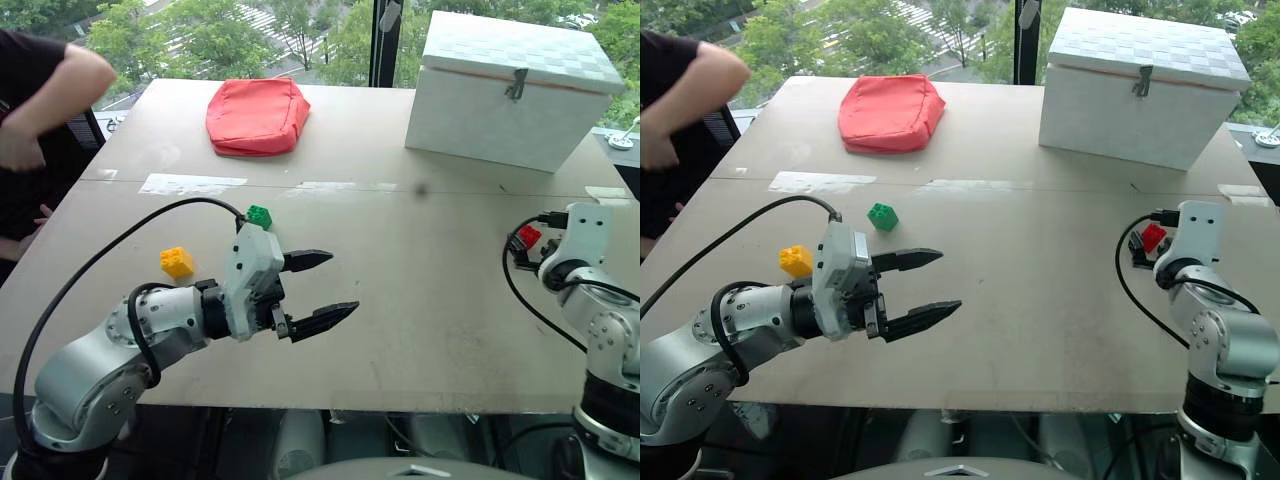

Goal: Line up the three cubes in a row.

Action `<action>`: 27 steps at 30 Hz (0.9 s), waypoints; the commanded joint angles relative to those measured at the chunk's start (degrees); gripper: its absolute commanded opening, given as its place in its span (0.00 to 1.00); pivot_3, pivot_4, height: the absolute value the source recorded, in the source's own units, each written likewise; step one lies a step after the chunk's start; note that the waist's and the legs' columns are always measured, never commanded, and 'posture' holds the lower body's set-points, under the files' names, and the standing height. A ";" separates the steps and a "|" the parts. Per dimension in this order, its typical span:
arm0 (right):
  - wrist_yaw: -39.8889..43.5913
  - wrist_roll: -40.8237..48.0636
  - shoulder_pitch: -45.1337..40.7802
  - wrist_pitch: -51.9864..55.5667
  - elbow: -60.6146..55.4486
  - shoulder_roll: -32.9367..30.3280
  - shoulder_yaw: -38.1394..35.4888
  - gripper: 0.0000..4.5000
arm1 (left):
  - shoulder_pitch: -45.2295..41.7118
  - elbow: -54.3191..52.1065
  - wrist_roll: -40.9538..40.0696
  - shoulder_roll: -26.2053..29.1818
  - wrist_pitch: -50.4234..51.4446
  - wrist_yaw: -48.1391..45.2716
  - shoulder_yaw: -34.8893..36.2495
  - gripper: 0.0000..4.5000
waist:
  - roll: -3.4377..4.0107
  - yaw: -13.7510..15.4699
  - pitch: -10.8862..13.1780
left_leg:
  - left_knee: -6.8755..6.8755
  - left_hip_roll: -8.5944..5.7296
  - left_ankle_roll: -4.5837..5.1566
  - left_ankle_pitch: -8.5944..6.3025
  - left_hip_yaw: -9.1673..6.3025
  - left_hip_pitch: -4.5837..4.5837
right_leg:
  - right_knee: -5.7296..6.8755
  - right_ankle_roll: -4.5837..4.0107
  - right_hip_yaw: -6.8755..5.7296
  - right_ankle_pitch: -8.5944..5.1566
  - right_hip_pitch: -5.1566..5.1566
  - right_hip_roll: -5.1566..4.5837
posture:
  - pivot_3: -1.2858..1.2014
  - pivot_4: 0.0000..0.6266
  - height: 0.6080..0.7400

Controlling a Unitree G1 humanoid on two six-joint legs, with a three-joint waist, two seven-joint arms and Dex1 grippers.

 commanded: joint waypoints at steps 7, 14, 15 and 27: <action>-8.53 -7.67 -6.32 -4.02 4.31 5.74 0.08 1.00 | -2.45 -1.79 -1.60 0.85 0.13 -0.72 -0.02 0.98 | 0.01 -0.22 0.00 | 0.06 -0.04 0.01 0.01 0.01 0.01 | 0.01 0.01 0.08 0.01 0.02 0.00 | 0.52 0.24 1.00; -9.29 -10.98 -10.48 -10.73 12.96 6.53 1.41 1.00 | -0.75 -1.37 -0.56 0.49 -0.99 -1.59 0.77 0.98 | 0.02 -1.07 0.00 | 0.05 -0.04 0.01 0.01 -0.04 0.01 | 0.08 0.01 0.08 0.01 0.02 0.02 | 0.52 0.24 1.00; -9.26 -11.27 -10.99 -11.65 14.17 6.58 1.52 1.00 | -0.61 -1.32 -0.38 0.42 -1.08 -1.47 0.85 0.98 | 0.02 -1.24 0.00 | 0.05 -0.04 0.01 0.01 -0.04 0.00 | 0.08 0.01 0.08 0.01 0.02 0.02 | 0.52 0.24 1.00; -5.16 -11.07 -11.34 -11.63 18.20 4.30 2.49 0.29 | 1.33 -1.72 -0.62 -0.94 -1.48 2.26 2.76 1.00 | 0.02 -1.44 0.01 | 0.05 -0.03 0.01 0.01 0.00 0.02 | 0.09 0.02 0.13 0.01 0.01 0.01 | 0.52 0.24 1.00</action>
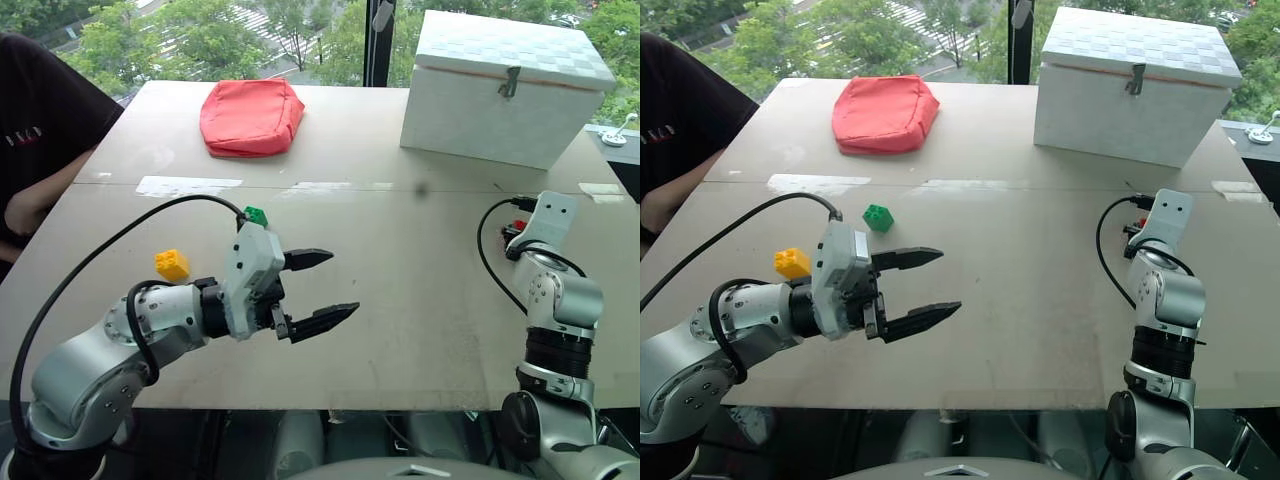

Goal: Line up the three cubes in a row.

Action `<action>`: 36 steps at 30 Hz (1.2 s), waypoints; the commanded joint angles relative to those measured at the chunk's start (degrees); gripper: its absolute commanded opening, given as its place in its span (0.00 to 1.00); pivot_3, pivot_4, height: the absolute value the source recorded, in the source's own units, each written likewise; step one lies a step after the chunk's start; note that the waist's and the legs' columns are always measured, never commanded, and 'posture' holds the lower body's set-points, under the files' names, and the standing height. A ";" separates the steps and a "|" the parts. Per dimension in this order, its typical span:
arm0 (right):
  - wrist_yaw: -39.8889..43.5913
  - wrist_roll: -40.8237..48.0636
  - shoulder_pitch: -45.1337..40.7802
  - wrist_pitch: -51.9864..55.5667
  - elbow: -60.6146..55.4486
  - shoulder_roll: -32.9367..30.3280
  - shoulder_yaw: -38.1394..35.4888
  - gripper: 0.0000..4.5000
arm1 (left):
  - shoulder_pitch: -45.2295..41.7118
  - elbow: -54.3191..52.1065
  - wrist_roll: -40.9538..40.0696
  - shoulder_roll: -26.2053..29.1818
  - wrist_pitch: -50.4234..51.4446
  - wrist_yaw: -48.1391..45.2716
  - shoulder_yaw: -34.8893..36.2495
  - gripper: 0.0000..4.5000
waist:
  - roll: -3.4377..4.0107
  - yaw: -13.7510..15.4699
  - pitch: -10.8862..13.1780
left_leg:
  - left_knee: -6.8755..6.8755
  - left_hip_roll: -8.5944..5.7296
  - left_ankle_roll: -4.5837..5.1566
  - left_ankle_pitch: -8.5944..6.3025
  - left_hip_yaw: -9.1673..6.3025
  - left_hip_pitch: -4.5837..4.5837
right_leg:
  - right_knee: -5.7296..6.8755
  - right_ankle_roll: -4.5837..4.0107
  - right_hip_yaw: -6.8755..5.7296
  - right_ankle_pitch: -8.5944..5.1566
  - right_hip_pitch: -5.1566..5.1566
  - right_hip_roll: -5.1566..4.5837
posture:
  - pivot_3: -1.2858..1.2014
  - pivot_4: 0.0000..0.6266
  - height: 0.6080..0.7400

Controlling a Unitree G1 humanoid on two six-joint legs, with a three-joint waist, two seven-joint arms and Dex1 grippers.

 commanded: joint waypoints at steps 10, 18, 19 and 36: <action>52.84 14.33 2.10 -7.45 -4.31 -26.48 16.92 0.29 | 9.98 -1.48 4.59 -3.09 -8.72 -2.24 4.05 1.00 | 0.05 -0.35 0.03 | -0.04 0.09 0.01 -0.01 0.06 0.08 | -0.05 -0.02 0.08 -0.01 0.00 0.11 | 0.52 0.24 1.00; 87.67 7.61 -11.79 -36.58 18.10 -30.26 33.84 0.29 | 18.78 -0.51 1.31 0.57 -8.23 -10.35 9.92 1.00 | 0.02 0.17 0.04 | 0.04 0.14 0.00 0.00 0.12 0.11 | -0.04 -0.23 0.09 -0.13 0.00 0.12 | 0.52 0.24 1.00; 89.24 6.66 -13.69 -39.05 21.50 -29.31 34.81 0.29 | 19.30 -0.65 1.19 0.58 -8.33 -10.46 10.41 1.00 | 0.01 0.23 0.05 | 0.04 0.14 0.00 0.00 0.12 0.09 | -0.05 -0.24 0.09 -0.13 0.00 0.11 | 0.52 0.24 1.00; 93.18 -2.69 -20.75 -53.54 40.12 -21.35 37.27 0.29 | 22.17 -1.96 1.21 0.75 -8.40 -10.23 13.68 1.00 | 0.05 0.13 0.08 | 0.04 0.12 -0.02 0.00 0.17 0.06 | -0.02 -0.25 0.09 -0.12 0.00 0.09 | 0.52 0.24 1.00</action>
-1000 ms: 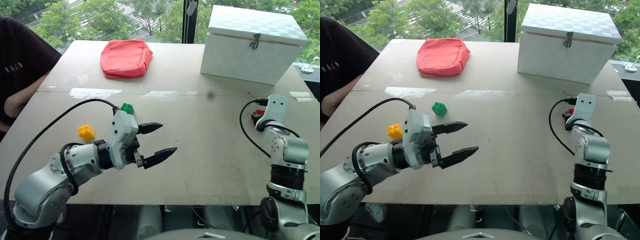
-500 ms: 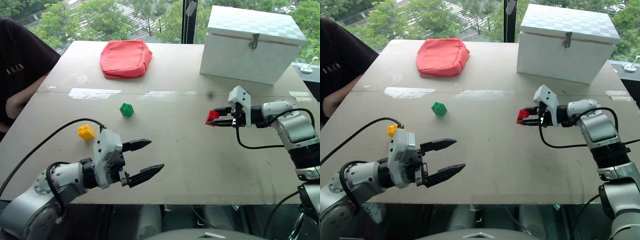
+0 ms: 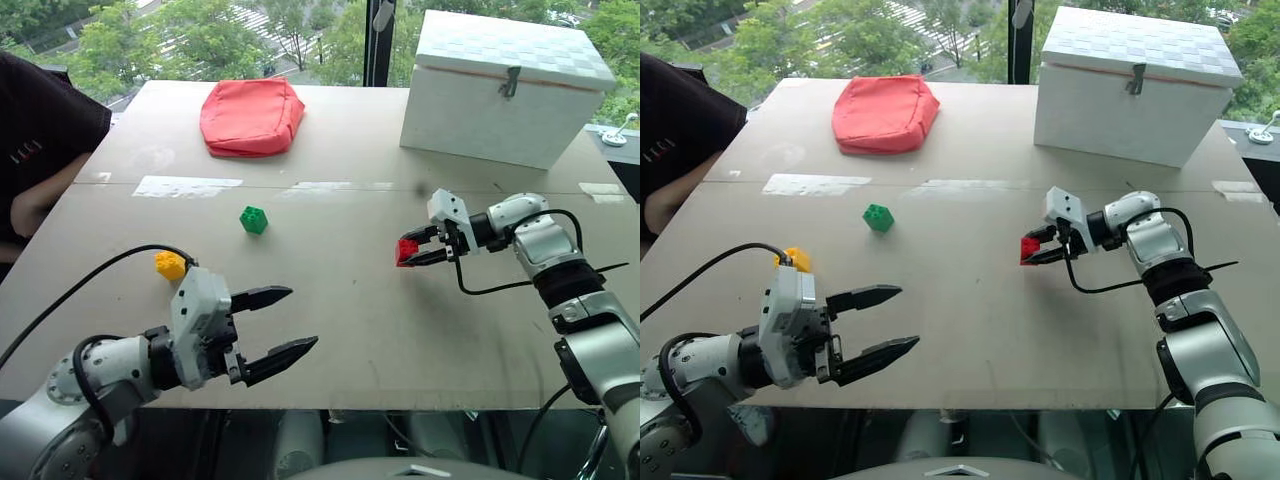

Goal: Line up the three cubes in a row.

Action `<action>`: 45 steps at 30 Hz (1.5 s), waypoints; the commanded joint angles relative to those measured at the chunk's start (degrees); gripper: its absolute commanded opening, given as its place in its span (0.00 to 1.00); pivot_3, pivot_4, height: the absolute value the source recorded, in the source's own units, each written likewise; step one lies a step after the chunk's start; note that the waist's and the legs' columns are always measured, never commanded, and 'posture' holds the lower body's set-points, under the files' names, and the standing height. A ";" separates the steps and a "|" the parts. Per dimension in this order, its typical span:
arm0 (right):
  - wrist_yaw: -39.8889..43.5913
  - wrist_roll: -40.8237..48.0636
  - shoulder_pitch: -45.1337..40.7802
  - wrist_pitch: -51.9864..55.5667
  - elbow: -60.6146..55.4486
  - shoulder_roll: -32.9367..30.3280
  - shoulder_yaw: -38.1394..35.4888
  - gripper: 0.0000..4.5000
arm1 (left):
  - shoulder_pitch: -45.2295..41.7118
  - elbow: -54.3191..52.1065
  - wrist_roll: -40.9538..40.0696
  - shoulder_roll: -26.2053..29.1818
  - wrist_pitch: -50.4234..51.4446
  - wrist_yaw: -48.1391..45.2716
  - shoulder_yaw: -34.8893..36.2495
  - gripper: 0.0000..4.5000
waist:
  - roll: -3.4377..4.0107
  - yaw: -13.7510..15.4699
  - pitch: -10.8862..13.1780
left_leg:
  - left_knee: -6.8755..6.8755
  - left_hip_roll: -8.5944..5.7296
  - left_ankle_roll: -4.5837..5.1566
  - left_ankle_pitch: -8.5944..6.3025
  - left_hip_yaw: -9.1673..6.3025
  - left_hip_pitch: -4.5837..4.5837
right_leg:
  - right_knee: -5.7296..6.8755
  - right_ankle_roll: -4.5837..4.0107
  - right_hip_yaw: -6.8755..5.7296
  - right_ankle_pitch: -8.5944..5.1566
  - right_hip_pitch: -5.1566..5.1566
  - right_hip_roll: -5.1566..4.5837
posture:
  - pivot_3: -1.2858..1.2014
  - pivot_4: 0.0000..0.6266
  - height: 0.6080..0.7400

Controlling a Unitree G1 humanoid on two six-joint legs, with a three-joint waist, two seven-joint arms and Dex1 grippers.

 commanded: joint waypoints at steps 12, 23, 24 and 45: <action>-4.15 -2.63 1.00 -0.80 -1.90 1.70 -1.24 0.40 | -1.69 -0.41 0.79 0.44 -1.05 -0.75 -0.10 1.00 | 0.00 -0.01 0.00 | 0.00 0.00 0.00 0.00 0.00 0.00 | 0.02 0.00 0.01 0.00 0.00 0.00 | 0.52 0.24 1.00; -5.43 1.25 3.90 2.98 -9.64 0.27 -5.23 0.98 | -0.93 2.05 -2.27 -2.39 1.10 3.09 2.31 1.00 | 0.00 -0.02 0.00 | 0.01 0.00 0.00 0.00 0.00 0.01 | 0.08 0.05 0.02 0.03 -0.01 0.00 | 0.52 0.24 1.00; -5.28 1.98 4.38 3.66 -11.31 -0.04 -5.76 0.98 | -1.18 2.61 -1.81 -2.68 1.09 3.85 2.42 1.00 | 0.00 -0.02 0.00 | 0.01 0.00 0.00 0.00 -0.01 0.01 | 0.12 0.10 0.01 0.06 -0.01 0.00 | 0.52 0.24 1.00; -20.95 23.67 36.62 20.52 -64.20 -9.12 -25.45 0.98 | -38.72 35.81 22.27 -11.40 10.25 31.83 -11.19 1.00 | -0.21 1.39 -0.08 | 0.27 -0.07 0.00 0.00 -0.07 0.05 | 0.41 0.24 0.05 0.12 0.03 -0.01 | 0.52 0.24 1.00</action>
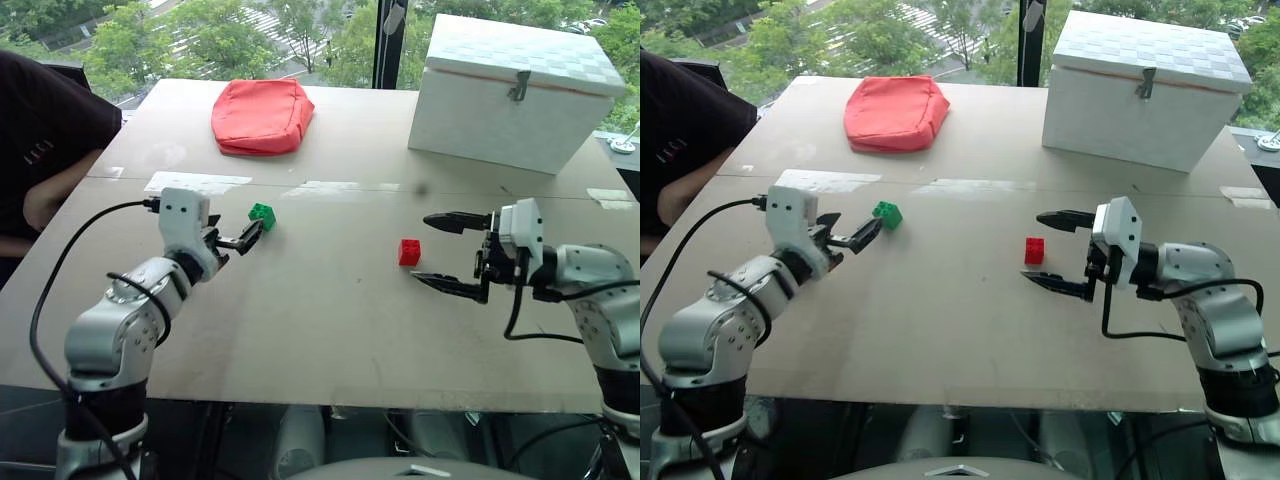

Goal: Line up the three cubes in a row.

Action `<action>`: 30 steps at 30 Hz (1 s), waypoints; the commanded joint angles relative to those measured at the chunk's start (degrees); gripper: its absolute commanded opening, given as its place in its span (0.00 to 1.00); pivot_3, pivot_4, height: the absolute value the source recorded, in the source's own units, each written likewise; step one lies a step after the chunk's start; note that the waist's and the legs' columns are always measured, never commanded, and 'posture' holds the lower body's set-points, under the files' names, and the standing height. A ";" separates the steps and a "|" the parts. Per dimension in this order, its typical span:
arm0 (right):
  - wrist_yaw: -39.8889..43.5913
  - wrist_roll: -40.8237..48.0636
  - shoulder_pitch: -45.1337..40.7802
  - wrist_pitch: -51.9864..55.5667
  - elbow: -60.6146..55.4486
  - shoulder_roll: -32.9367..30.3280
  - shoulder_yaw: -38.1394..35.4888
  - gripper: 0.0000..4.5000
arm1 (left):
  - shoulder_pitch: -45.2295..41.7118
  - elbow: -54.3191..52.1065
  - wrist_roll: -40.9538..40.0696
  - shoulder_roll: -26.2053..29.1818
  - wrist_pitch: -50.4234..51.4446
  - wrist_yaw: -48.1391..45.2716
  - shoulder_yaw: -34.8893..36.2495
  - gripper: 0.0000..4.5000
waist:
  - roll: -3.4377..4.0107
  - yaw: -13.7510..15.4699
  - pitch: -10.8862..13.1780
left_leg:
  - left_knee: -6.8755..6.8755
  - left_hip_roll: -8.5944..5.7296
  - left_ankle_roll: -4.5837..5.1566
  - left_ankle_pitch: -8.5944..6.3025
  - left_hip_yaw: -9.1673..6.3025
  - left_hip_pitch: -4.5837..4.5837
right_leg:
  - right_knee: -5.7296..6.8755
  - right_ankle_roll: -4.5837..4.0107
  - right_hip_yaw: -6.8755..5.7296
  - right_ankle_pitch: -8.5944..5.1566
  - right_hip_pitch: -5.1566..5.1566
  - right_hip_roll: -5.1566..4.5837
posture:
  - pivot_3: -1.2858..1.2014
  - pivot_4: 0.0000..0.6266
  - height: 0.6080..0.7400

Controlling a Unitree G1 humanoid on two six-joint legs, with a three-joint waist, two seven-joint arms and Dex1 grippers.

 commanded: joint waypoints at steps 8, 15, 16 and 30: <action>-6.69 2.66 5.86 1.83 -8.48 -3.84 -5.60 0.98 | -16.54 29.98 10.58 2.30 -12.12 -17.22 -9.30 1.00 | -0.06 0.36 0.01 | 0.00 -0.01 0.00 0.00 -0.11 -0.04 | 0.04 -0.01 -0.08 -0.01 -0.02 0.03 | 0.52 0.24 1.00; -10.23 3.33 8.06 2.95 -11.25 -4.82 -6.62 1.00 | -23.10 43.39 15.00 1.17 -22.76 -25.94 -11.25 0.31 | -0.22 0.24 0.09 | 0.03 -0.07 0.00 0.00 -0.14 -0.12 | 0.00 0.01 -0.11 -0.01 -0.02 -0.01 | 0.52 0.24 1.00; -10.56 3.26 8.50 2.99 -11.60 -4.94 -6.73 1.00 | -23.41 43.79 14.90 1.51 -23.81 -28.46 -11.31 0.29 | -0.22 0.23 0.09 | 0.03 -0.07 0.00 0.00 -0.16 -0.11 | 0.01 0.01 -0.12 -0.01 -0.01 -0.01 | 0.52 0.24 1.00; -10.72 7.10 16.75 3.13 -16.06 -6.60 -10.15 1.00 | -29.29 47.70 19.30 2.00 -40.92 -67.73 -23.32 0.29 | -0.24 0.99 0.10 | 0.28 -0.08 0.02 -0.01 -0.20 -0.21 | 0.04 -0.18 -0.15 -0.13 0.03 -0.03 | 0.52 0.24 1.00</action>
